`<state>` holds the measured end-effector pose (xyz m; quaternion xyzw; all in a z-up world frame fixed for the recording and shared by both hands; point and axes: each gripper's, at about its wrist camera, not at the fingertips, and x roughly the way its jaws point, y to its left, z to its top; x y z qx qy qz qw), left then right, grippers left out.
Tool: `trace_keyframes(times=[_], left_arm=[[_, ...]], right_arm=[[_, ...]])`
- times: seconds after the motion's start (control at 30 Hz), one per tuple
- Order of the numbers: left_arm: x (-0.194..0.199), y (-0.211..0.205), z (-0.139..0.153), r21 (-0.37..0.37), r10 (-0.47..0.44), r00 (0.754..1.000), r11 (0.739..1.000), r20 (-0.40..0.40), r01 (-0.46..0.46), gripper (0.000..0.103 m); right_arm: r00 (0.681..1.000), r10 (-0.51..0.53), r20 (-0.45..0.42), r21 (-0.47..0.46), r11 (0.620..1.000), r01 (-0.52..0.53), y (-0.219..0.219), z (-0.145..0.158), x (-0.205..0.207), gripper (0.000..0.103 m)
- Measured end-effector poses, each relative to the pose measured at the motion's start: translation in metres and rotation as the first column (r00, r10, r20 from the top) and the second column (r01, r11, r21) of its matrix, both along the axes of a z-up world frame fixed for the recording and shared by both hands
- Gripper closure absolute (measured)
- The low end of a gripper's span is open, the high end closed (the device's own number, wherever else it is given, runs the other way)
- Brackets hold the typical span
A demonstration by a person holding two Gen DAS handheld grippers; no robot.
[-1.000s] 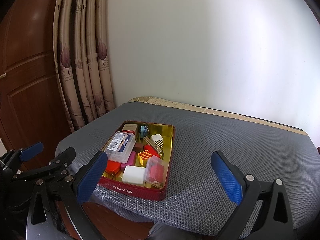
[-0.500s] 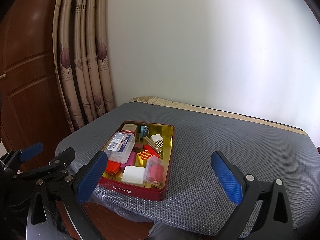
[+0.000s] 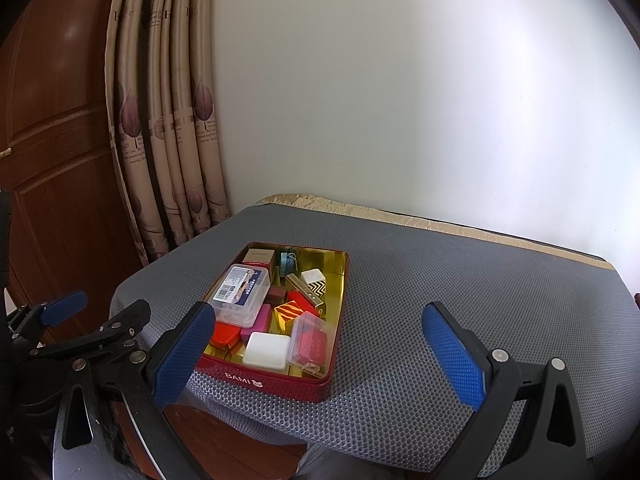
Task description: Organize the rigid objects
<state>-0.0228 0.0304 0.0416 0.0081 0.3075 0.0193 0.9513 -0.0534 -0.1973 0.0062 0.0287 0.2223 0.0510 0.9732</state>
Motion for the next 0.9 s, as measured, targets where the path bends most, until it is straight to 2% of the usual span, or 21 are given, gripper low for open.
trace_keyframes(times=[0.8, 0.9], left_arm=[[0.004, -0.009, -0.005, 0.029, -0.008, 1.0, 1.0, -0.025, 0.009, 0.019], [0.002, -0.012, -0.006, 0.042, -0.011, 1.0, 0.999, -0.009, 0.012, 0.017]], right_arm=[[1.0, -0.003, -0.003, 0.003, 1.0, 0.003, 0.0, 0.001, 0.001, 0.0], [1.0, -0.003, -0.002, 0.003, 1.0, 0.003, 0.001, 0.001, 0.0, 0.0]])
